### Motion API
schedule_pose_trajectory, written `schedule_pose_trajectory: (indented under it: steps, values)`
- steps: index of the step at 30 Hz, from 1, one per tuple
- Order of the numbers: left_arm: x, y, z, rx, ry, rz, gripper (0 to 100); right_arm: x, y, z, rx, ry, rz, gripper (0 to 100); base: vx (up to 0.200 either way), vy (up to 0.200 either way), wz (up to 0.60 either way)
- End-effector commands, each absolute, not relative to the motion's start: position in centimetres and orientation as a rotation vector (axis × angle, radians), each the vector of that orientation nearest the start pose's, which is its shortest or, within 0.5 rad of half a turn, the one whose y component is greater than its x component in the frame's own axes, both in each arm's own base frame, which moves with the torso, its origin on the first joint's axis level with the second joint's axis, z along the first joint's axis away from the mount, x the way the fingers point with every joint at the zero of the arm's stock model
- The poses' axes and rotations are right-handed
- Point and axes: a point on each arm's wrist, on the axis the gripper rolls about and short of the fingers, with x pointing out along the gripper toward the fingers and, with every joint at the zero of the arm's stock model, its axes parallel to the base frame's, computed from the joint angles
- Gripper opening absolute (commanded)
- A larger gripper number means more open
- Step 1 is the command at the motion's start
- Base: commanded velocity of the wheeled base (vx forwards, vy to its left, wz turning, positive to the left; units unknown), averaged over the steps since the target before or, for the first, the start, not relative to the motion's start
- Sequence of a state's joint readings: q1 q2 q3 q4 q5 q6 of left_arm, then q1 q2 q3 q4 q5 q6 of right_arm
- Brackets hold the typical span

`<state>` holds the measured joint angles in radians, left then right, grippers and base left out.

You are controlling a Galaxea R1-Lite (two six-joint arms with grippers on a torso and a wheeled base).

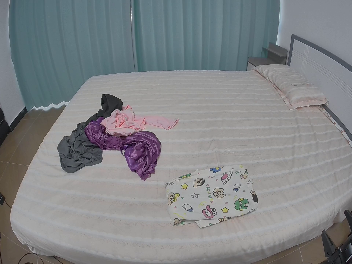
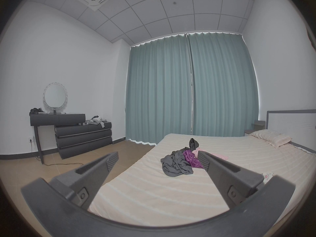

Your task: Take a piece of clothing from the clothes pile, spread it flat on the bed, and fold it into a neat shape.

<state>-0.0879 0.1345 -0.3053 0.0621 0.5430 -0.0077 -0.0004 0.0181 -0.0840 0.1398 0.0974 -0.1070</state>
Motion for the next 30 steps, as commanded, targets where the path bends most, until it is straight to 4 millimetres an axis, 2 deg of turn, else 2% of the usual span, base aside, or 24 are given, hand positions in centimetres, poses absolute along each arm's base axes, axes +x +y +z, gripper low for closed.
schedule_pose_trajectory:
  steps: [1,5,6,7,15,18,19,30]
  values:
    - [-3.4,1.4,13.8,-0.043,-0.100,0.456,100,-2.9,0.1,8.4,-0.151,0.042,0.049,100,0.000,0.000,0.00]
    - [-2.2,1.2,11.6,-0.032,-0.109,0.369,100,-2.9,0.0,8.5,-0.140,0.033,-0.015,100,0.000,0.000,0.00]
    - [-2.2,1.2,11.6,-0.032,-0.109,0.369,100,-2.9,0.0,8.5,-0.140,0.033,-0.015,100,0.000,0.000,0.00]
    - [-1.6,1.0,10.0,-0.016,-0.109,0.309,100,-2.9,0.0,8.4,-0.109,0.035,-0.017,100,0.000,0.000,0.00]
    - [-1.4,0.6,8.5,0.010,0.026,0.138,100,-2.8,0.0,8.3,-0.009,0.037,0.003,100,0.000,0.000,0.00]
    - [-1.4,0.4,8.4,0.011,0.040,0.061,100,-2.8,0.2,8.3,-0.020,0.042,0.089,100,0.000,0.000,0.00]
    - [-1.4,0.3,8.4,0.010,0.041,0.020,100,-2.6,0.4,8.2,-0.012,0.061,0.177,100,0.000,0.000,0.00]
    - [-1.4,0.3,8.4,-0.004,0.041,0.025,100,-2.7,0.3,8.2,-0.035,0.020,0.142,100,0.000,0.000,0.00]
